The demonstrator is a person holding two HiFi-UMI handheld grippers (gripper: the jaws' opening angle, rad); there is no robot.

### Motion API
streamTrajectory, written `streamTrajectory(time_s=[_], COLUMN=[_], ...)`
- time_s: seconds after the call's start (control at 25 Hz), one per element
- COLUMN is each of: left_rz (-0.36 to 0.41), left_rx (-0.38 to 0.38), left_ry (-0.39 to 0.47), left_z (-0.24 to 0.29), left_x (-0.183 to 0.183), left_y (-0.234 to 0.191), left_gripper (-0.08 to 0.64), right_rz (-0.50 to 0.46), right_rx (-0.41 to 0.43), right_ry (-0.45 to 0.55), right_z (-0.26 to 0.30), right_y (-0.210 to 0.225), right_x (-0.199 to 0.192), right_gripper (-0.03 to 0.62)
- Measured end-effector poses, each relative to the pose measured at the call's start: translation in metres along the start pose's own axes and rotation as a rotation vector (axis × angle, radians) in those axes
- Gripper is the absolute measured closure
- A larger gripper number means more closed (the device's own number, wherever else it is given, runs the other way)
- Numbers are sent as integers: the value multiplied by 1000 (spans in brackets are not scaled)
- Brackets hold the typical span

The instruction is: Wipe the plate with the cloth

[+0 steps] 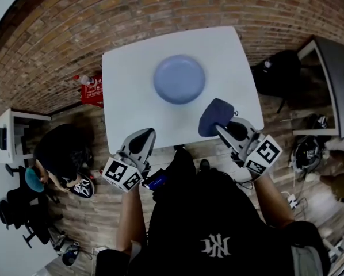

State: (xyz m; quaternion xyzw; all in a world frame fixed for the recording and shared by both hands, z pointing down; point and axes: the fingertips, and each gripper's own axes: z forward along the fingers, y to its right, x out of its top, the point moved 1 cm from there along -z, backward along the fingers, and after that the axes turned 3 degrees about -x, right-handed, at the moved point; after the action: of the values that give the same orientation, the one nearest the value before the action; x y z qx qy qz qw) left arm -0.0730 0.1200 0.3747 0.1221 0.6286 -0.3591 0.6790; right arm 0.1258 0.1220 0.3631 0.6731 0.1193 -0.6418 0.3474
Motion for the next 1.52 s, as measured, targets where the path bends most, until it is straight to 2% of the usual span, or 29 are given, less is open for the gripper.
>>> streamTrajectory(time_s=[0.52,0.8,0.96,1.32,1.52], left_rz=[-19,-81,-124,-235,-280], left_rx=[-73,-78,-91,-43,19], left_ry=[3,-11,-23,-119,-187], left_z=[27,34,44,81,98], left_x=[42,44,34,5,-17], left_y=[-95,-135,-155,-186,-200], left_gripper=[560,558,558,552,490], right_rz=[-42,-59,-61,-103,-82], right_rx=[-37,-80,-90,-31,24], right_ry=[-15,-54,-68,-106,-129], right_z=[90,127,152,176,188], right_y=[29,44,55,91,111], right_x=[44,52,54,51,41], right_gripper=[525,526,525,526,525])
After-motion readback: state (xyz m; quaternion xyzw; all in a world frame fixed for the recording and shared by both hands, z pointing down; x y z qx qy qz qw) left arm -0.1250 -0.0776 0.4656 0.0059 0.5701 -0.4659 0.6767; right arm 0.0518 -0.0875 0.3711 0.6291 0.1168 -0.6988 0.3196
